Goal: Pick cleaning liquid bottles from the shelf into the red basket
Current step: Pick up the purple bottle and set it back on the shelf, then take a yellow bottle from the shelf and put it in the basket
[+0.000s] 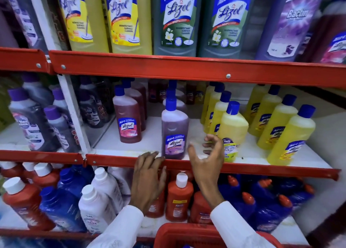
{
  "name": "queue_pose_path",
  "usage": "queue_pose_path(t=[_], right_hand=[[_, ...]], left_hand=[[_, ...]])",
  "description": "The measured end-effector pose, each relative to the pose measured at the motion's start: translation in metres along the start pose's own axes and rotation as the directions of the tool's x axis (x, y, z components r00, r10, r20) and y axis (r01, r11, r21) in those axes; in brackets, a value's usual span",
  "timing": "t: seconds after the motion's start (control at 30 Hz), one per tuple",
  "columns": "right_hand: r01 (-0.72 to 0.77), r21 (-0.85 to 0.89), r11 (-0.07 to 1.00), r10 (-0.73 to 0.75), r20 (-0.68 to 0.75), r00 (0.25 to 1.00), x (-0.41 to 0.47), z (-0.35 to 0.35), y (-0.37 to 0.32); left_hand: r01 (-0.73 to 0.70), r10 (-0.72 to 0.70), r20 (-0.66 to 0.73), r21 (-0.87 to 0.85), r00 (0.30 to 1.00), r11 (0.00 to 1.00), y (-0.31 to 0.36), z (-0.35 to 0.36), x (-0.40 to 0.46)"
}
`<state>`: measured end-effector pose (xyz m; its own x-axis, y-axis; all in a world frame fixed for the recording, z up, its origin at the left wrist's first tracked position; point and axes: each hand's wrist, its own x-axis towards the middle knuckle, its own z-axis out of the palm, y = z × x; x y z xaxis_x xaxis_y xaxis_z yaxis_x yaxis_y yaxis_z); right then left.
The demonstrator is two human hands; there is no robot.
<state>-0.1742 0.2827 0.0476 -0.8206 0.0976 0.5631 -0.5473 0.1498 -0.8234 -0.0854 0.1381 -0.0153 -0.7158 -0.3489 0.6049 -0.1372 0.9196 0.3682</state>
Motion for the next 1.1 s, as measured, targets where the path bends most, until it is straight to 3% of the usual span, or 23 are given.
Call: queue_pose_path(t=[0.1,0.2,0.3,0.4,0.53,0.77,0.93,1.03,1.1], right_hand=[[-0.019,-0.040,0.999,0.010,-0.216,0.976,0.009,-0.027,0.016],[-0.069,-0.190,0.979,0.012,-0.284,0.959,0.031,-0.040,0.024],[-0.118,-0.311,0.943,0.070,-0.161,0.984,0.056,-0.044,0.030],[-0.142,-0.249,0.958,0.149,0.009,0.989,0.077,-0.045,0.038],[-0.150,-0.130,0.980,0.165,0.117,0.979,0.090,-0.054,0.039],[-0.086,0.126,0.988,0.070,0.127,0.989,0.095,-0.085,0.006],[-0.003,0.159,0.987,-0.018,0.129,0.991,0.094,-0.100,-0.021],[-0.034,0.180,0.983,0.008,0.145,0.989,0.092,-0.109,-0.028],[-0.126,0.306,0.944,0.054,0.232,0.971,0.096,-0.118,-0.029]], left_hand=[[-0.151,0.142,-0.069,-0.149,0.987,0.977,0.036,0.017,-0.001],[-0.201,0.209,0.023,-0.193,0.978,0.960,0.070,0.034,0.006],[-0.158,0.181,0.162,-0.142,0.970,0.977,0.088,0.049,0.012],[-0.128,0.150,0.234,-0.106,0.961,0.986,0.094,0.057,0.011],[-0.089,0.126,0.234,-0.162,0.964,0.983,0.098,0.053,0.010],[-0.016,0.069,0.217,-0.240,0.974,0.971,0.105,0.050,0.011],[-0.006,0.062,0.216,-0.253,0.974,0.968,0.110,0.046,0.012],[-0.003,0.061,0.212,-0.262,0.975,0.965,0.111,0.045,0.012],[-0.024,0.079,0.200,-0.260,0.977,0.965,0.110,0.046,0.011]])
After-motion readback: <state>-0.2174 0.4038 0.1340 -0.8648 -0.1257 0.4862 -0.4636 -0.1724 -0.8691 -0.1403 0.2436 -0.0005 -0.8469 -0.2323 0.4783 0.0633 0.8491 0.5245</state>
